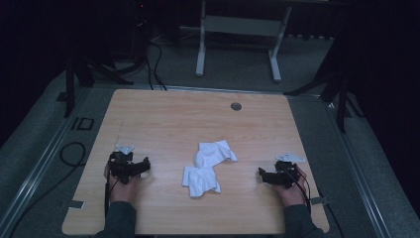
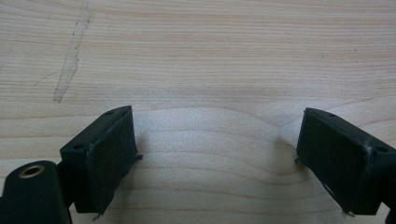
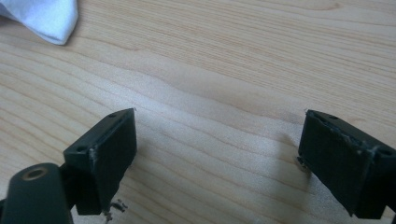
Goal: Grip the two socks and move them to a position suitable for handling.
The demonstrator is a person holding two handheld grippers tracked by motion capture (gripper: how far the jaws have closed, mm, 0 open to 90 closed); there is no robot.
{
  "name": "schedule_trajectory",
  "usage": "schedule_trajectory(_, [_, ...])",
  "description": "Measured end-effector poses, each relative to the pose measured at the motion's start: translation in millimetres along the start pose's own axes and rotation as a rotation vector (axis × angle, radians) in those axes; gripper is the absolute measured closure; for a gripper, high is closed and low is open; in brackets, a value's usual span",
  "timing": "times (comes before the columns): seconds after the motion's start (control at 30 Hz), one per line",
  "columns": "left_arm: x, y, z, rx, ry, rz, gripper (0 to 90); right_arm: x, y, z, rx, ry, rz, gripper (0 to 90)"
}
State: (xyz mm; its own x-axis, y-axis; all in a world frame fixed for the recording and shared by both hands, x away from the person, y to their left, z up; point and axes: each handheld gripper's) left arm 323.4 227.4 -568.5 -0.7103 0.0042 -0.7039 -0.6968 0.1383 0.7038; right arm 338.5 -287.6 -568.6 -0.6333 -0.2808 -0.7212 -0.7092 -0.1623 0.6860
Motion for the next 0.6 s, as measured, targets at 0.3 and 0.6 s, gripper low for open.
schedule_trajectory(0.3, [0.3, 0.1, -0.4, -0.002, 0.004, -0.001, 11.8, 0.1, 0.1, 0.2, 0.0, -0.001, -0.001, 11.4])
schedule_trajectory(0.6, [0.4, 0.3, -0.6, -0.002, 0.003, 0.0, 11.9, 0.2, 0.2, 0.4, 0.002, -0.001, -0.001, 11.4])
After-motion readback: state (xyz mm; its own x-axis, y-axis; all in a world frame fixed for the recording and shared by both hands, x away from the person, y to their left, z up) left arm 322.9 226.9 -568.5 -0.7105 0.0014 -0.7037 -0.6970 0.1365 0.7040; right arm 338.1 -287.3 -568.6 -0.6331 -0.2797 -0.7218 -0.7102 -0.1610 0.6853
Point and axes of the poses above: each handheld gripper's, and its own axes: y roughly backward along the jaws, x roughly out of its underside, z roughly to its left, and after that the axes turned 8 degrees about x, right-handed
